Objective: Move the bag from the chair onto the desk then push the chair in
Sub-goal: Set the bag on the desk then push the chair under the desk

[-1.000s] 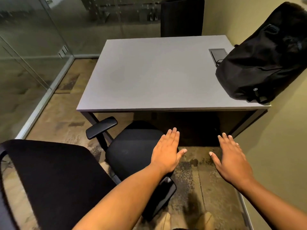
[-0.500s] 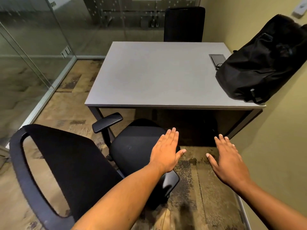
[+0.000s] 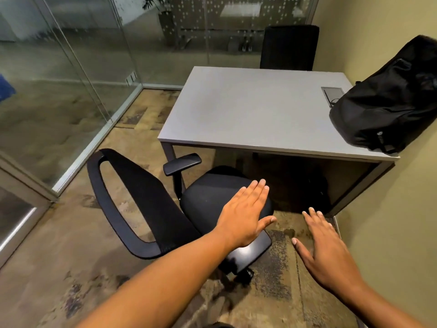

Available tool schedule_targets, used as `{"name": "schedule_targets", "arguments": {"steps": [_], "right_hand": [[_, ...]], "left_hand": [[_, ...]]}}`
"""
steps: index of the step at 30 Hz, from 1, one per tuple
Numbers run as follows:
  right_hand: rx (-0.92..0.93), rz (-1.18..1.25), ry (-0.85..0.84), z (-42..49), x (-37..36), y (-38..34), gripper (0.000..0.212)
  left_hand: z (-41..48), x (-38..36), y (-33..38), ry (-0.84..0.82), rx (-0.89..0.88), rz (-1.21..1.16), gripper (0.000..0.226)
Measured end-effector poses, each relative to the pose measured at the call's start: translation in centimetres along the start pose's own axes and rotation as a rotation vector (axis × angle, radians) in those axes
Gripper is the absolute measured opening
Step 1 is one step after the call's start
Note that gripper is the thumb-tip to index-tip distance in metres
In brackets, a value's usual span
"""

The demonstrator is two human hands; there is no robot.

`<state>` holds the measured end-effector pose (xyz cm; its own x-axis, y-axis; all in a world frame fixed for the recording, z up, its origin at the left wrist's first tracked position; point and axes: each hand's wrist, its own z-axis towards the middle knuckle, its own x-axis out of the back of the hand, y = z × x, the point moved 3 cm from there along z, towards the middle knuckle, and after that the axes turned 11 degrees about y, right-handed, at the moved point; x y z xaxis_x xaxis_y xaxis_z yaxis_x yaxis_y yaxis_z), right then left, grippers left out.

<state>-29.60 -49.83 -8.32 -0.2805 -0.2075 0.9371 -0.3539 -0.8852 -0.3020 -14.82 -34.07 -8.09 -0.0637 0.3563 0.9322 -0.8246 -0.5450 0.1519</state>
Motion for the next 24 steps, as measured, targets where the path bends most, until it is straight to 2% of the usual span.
{"name": "schedule_targets", "arguments": {"steps": [8, 13, 16, 19, 24], "right_hand": [[-0.021, 0.105, 0.017, -0.6, -0.6, -6.5, 0.073], [-0.091, 0.192, 0.045, 0.4, -3.1, -13.6, 0.069], [-0.144, 0.314, 0.099, 0.5, -4.9, -18.7, 0.065], [-0.127, 0.313, 0.098, -0.5, -6.9, -23.0, 0.064], [-0.114, 0.33, 0.085, -1.6, -8.3, -28.6, 0.071]], "left_hand": [[-1.5, 4.8, -6.3, 0.029, -0.006, 0.03, 0.075], [-4.3, 8.5, -13.3, 0.026, -0.025, 0.046, 0.077], [-6.5, 10.6, -18.2, -0.011, -0.121, 0.011, 0.078], [-9.5, 12.3, -23.3, -0.041, -0.205, 0.022, 0.077], [-13.3, 14.2, -30.5, -0.058, -0.162, 0.042, 0.077]]}}
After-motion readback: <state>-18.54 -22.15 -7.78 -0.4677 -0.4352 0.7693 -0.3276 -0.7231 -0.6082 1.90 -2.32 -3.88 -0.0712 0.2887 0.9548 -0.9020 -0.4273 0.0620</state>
